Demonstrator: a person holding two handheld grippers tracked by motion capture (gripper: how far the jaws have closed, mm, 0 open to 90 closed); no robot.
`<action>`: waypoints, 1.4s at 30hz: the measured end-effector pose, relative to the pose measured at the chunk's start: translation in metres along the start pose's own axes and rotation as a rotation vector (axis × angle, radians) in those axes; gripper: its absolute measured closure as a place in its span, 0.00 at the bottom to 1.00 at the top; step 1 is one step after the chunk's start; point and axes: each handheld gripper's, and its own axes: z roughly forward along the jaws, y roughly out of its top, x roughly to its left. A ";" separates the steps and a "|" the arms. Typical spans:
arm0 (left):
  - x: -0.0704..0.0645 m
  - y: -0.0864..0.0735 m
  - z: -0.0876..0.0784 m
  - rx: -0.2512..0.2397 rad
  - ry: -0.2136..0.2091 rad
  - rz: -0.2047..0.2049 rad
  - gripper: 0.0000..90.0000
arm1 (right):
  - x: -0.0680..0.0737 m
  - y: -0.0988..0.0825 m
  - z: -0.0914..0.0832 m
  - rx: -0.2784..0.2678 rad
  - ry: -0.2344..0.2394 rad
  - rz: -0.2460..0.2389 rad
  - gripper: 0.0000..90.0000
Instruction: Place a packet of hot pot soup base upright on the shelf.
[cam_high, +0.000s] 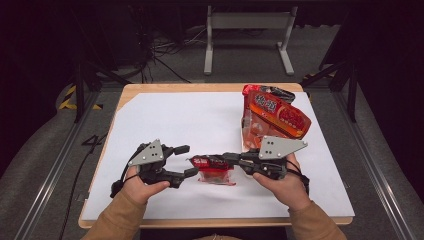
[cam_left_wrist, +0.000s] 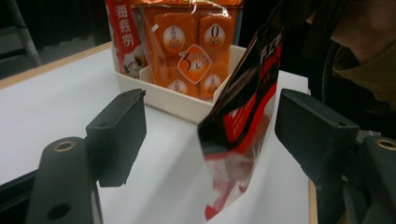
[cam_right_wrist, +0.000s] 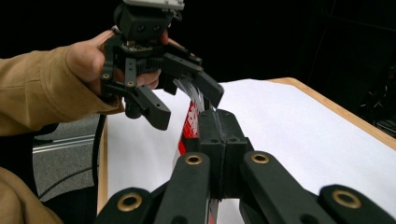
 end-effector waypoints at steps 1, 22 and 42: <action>0.001 0.001 0.001 -0.006 -0.012 0.006 0.31 | 0.000 0.000 0.000 0.001 0.001 -0.002 1.00; -0.005 0.011 0.017 0.063 -0.170 -0.011 0.90 | -0.001 -0.004 0.002 0.006 -0.008 -0.002 1.00; -0.006 0.023 0.016 0.124 -0.193 0.012 1.00 | -0.008 -0.008 -0.029 -0.014 -0.104 0.066 0.73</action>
